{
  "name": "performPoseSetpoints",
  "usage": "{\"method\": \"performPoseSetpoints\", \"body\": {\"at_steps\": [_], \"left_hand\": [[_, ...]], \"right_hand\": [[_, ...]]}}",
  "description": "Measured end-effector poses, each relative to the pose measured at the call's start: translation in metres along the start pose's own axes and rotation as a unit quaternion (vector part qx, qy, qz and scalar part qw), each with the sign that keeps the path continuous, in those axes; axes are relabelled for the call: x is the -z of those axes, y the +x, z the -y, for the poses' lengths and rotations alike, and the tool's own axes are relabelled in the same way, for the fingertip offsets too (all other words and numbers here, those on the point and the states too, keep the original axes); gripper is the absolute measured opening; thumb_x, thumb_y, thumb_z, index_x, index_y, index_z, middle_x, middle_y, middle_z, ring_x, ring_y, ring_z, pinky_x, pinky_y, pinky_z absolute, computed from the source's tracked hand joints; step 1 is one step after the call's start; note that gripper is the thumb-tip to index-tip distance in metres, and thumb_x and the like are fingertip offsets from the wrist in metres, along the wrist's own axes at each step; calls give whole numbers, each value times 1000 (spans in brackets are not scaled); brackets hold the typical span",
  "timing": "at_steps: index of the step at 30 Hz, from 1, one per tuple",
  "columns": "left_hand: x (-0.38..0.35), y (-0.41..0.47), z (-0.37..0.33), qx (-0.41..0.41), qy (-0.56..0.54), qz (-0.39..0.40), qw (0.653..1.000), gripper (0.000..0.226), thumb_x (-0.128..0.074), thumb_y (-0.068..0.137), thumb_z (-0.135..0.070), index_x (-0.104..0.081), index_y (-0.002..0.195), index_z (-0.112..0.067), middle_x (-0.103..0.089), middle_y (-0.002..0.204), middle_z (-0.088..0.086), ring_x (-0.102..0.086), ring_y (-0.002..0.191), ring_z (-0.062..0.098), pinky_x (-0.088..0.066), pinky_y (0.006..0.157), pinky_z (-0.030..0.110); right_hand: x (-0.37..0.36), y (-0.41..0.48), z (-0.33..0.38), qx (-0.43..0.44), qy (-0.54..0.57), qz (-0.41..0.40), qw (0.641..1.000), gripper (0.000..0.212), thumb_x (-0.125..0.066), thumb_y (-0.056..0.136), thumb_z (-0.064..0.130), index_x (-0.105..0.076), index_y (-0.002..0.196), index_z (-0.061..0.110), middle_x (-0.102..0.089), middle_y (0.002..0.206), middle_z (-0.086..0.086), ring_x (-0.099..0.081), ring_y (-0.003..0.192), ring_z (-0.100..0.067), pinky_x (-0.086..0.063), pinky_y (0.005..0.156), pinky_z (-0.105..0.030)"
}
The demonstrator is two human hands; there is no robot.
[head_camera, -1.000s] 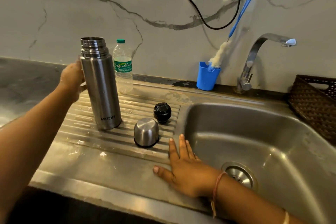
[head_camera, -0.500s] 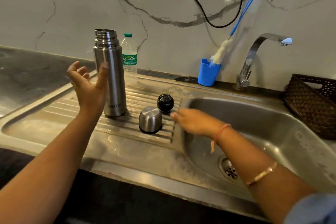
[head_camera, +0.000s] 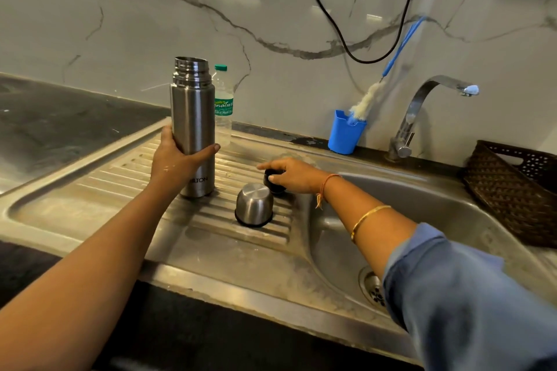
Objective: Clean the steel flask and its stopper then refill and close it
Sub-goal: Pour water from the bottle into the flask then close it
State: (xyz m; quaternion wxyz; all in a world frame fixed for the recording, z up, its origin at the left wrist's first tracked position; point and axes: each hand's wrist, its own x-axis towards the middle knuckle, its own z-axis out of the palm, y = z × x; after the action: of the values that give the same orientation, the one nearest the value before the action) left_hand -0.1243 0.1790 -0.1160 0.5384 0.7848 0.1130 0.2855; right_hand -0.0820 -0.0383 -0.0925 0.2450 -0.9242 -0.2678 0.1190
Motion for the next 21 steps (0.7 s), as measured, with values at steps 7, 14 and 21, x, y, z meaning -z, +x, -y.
{"method": "performPoseSetpoints", "body": {"at_steps": [7, 14, 21], "left_hand": [[13, -7, -4, -41, 73, -42, 996, 77, -81, 70, -40, -39, 130, -15, -56, 124, 10, -55, 111, 30, -46, 89, 42], [35, -26, -21, -103, 123, -35, 986, 74, -78, 73, -40, -41, 130, -8, -58, 119, 17, -56, 106, 35, -45, 81, 41], [41, -70, -41, -102, -36, 23, 994, 99, -61, 48, -65, -44, 130, -13, -55, 108, 1, -56, 93, 18, -45, 73, 25]], "right_hand": [[-7, -9, -9, -2, 13, -103, 995, 36, -50, 95, 14, -55, 130, 13, -53, 134, -9, -48, 122, -22, -36, 101, -28], [3, -37, -29, -29, 103, -197, 974, 35, -49, 96, 16, -54, 130, 15, -54, 132, -9, -49, 123, -24, -41, 104, -34], [24, -67, -43, -64, 232, -230, 943, 26, -51, 96, 19, -59, 121, 16, -51, 119, -5, -50, 112, -25, -57, 79, -38]]}}
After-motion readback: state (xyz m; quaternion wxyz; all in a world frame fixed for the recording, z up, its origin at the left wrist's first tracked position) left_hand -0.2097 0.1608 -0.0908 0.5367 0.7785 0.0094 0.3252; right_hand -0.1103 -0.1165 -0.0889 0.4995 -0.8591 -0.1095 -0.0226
